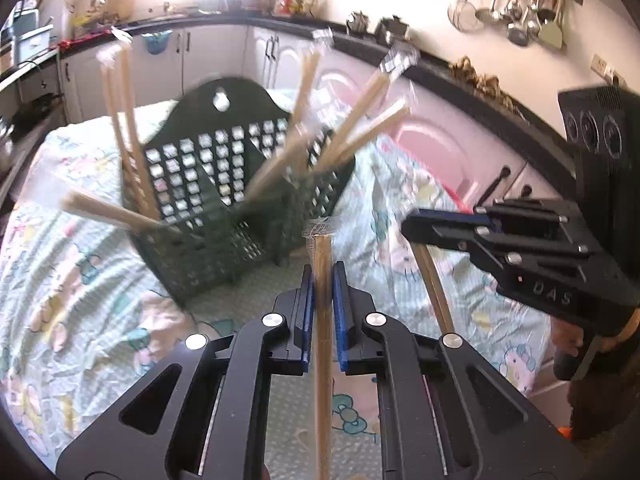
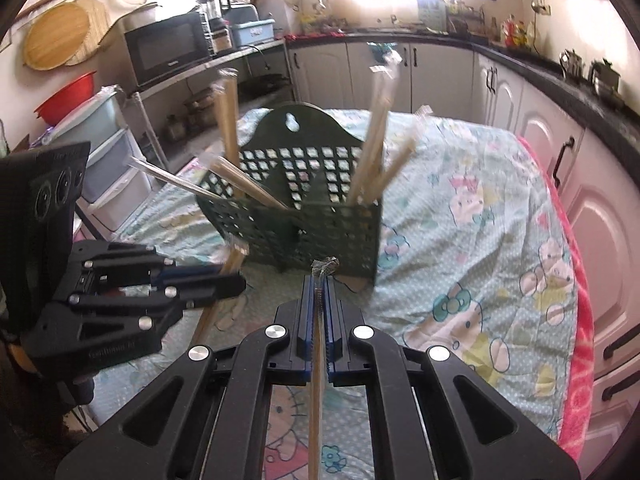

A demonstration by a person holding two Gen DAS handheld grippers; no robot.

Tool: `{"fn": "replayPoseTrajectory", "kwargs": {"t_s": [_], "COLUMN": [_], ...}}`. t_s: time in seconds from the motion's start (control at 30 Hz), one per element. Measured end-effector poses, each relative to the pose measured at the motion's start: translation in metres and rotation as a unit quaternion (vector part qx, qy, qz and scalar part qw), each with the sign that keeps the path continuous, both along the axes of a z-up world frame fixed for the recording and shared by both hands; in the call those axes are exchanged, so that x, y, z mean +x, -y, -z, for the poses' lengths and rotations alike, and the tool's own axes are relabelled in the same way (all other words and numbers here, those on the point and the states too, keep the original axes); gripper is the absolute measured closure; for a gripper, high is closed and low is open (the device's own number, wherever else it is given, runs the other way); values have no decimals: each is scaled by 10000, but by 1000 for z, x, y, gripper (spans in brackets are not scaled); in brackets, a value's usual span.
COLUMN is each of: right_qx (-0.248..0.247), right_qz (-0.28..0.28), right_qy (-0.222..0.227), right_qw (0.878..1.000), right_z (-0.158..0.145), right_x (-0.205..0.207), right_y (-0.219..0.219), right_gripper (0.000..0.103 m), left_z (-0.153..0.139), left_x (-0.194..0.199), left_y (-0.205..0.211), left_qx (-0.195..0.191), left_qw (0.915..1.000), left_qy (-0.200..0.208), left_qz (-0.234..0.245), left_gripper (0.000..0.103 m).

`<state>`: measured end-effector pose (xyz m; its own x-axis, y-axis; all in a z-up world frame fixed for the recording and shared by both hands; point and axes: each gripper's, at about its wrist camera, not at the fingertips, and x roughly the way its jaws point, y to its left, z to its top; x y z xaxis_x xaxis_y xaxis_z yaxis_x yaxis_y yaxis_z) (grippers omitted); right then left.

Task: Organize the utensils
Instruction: 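Lift both held chopsticks upright and carry them above the green caddy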

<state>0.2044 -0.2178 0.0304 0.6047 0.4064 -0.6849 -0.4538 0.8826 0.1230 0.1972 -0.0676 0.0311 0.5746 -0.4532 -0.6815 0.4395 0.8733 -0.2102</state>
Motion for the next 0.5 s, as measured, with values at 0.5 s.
{"fn": "replayPoseTrajectory", "kwargs": {"t_s": [0.5], "right_qx": [219], "right_qz": [-88], "right_qy": [869], "right_qw": [9959], "right_z": [-63], "right_x": [-16], "right_y": [-11], "right_gripper": [98], "left_z": [-56], "left_x": [-9], "left_y": [-45], "left_qx": [-566], "left_qw": [9949], "left_qy": [656], "left_qz": [-524], "left_gripper": [100]}}
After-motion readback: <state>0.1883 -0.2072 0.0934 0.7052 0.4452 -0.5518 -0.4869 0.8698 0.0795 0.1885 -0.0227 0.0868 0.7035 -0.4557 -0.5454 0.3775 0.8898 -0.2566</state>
